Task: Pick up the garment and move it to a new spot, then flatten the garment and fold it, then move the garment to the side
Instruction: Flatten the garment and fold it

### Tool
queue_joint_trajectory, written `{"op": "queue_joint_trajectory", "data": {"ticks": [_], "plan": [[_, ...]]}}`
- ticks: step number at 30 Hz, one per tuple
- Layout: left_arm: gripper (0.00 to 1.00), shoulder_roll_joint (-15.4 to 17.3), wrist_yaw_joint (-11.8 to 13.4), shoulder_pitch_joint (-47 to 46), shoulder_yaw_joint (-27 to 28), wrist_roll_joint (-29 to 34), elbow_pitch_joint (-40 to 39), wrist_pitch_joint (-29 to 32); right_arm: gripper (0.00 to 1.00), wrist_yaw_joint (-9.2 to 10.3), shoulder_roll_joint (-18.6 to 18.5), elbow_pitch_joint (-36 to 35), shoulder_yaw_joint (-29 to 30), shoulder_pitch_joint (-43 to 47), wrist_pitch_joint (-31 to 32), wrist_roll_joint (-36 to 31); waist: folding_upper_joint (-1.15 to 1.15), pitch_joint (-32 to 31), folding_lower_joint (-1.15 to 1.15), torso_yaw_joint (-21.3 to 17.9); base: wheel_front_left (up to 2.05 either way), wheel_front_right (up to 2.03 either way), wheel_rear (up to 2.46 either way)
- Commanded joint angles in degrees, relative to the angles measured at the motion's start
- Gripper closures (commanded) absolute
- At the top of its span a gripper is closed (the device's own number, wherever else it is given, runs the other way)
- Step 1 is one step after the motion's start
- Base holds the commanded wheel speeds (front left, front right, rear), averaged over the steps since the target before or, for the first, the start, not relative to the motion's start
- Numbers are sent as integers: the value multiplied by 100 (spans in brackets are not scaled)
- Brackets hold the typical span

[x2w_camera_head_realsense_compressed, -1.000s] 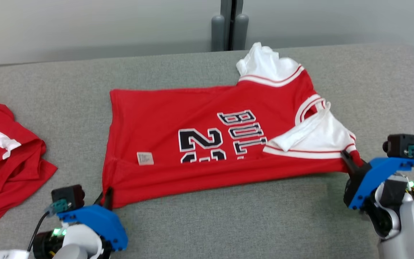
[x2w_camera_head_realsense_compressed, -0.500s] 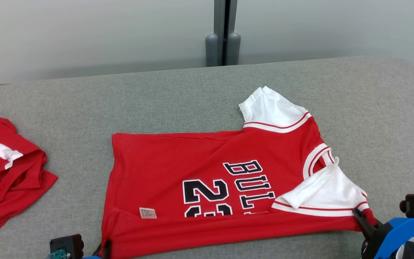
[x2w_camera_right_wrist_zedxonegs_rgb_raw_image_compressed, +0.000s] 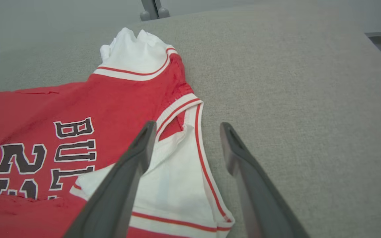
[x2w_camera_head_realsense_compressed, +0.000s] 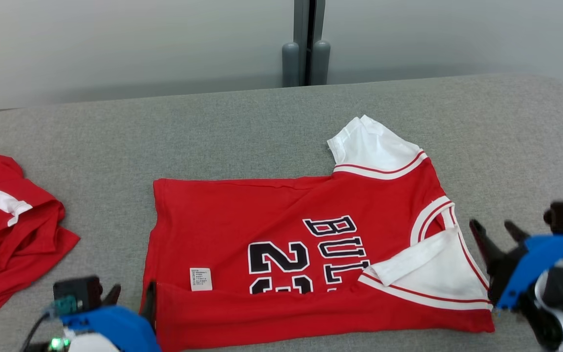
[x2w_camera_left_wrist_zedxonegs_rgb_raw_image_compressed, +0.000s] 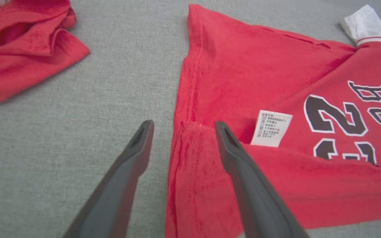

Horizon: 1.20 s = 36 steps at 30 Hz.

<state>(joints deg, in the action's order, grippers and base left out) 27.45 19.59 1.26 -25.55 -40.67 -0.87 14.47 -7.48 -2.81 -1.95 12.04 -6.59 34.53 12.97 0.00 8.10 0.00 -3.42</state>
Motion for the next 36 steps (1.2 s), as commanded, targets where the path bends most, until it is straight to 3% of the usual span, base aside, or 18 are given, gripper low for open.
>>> {"op": "queue_joint_trajectory", "data": {"ticks": [1,7,16,24,33,34,36], "plan": [[0,56,-38,-296,-29,66,-48,127,0,-3,-17,-83,-58,-288,128,-114,0,27,0,5,0,0,0],[0,-8,-212,-1496,-136,188,275,577,0,-3,-15,185,-373,-1427,573,-407,0,266,0,39,0,0,0],[0,-198,-724,-3205,-433,397,1927,1093,0,-3,-301,1466,-1146,-2958,520,-351,0,739,0,-78,0,0,0],[0,-397,-989,-3920,-389,265,2897,1073,0,-3,-440,2317,-1562,-3779,312,-160,0,1106,0,-228,0,0,0],[3,-543,-1139,-4206,-498,184,3454,1334,0,-3,-517,2838,-1674,-4233,221,-72,0,1441,0,-215,0,0,0],[50,-573,-1170,-4198,-522,150,3498,1399,0,-3,-535,2896,-1670,-4274,256,-69,0,1476,0,-193,0,0,0],[100,-638,-1229,-4194,-560,106,3541,1460,0,-3,-578,3022,-1647,-4380,308,-41,0,1536,0,-142,0,0,0]]}}
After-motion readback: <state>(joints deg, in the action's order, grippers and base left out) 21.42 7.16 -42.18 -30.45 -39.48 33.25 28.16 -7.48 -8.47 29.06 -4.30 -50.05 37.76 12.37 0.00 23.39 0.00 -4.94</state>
